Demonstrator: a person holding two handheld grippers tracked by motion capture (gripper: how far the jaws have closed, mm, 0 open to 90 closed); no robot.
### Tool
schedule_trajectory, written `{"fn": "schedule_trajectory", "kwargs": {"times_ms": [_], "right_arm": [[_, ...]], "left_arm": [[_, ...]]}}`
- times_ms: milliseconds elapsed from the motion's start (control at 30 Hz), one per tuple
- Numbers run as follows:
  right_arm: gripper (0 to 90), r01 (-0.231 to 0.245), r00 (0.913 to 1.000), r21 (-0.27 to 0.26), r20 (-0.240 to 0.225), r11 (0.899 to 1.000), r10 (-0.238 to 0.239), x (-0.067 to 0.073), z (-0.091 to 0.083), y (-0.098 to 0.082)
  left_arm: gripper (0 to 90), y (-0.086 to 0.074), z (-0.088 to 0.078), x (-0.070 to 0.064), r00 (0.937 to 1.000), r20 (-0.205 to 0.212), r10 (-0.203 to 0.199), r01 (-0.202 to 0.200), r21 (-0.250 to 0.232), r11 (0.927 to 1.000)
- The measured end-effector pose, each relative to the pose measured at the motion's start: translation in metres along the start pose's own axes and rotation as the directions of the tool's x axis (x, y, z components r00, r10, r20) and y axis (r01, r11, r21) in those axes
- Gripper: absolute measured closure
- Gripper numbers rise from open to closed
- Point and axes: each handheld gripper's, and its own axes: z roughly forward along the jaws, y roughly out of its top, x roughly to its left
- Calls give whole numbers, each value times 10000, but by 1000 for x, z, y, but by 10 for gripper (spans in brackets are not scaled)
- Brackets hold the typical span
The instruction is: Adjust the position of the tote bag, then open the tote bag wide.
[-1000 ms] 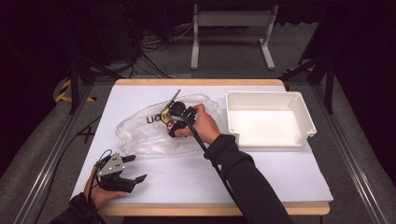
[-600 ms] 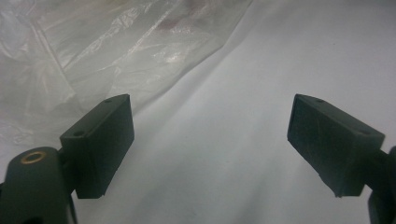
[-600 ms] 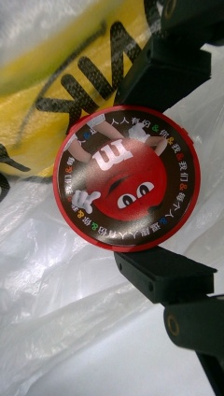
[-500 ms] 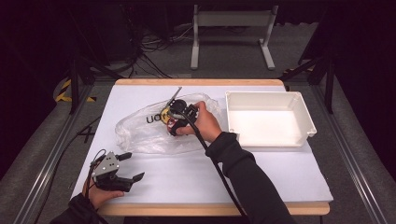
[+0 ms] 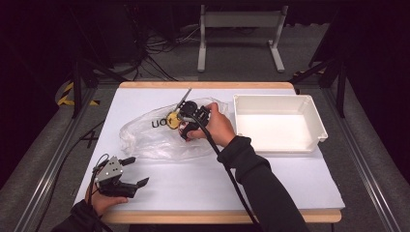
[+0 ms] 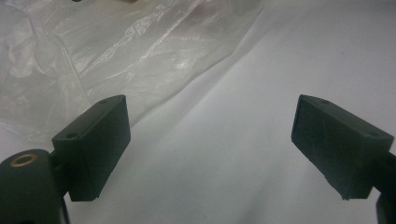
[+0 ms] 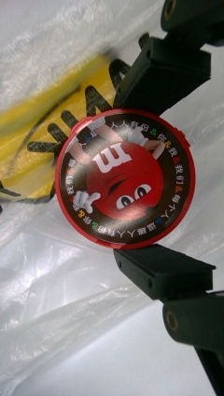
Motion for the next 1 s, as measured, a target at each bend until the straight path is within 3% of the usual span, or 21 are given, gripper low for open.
{"fn": "schedule_trajectory", "kwargs": {"times_ms": [200, 433, 667, 1000], "right_arm": [[269, 95, 9999, 55, 39, 9999, -95, 0, 4, -3], [269, 107, 9999, -185, -12, 9998, -107, 0, -9, -4], [269, -165, 9998, -333, 60, 9993, 167, -4, -20, -8], [269, 176, 9997, -419, 163, 9990, -169, 0, -36, -8]], "left_arm": [[126, 0, 1, 1, 10000, 88, -25, 24, 142, 9999], [127, 0, 1, 1, 9999, 146, -89, 88, 81, 9999], [135, 0, 1, 0, 10000, 90, 22, -23, 139, 9999], [135, 0, 2, 0, 10000, 52, 5, -6, 202, 9998]]}}
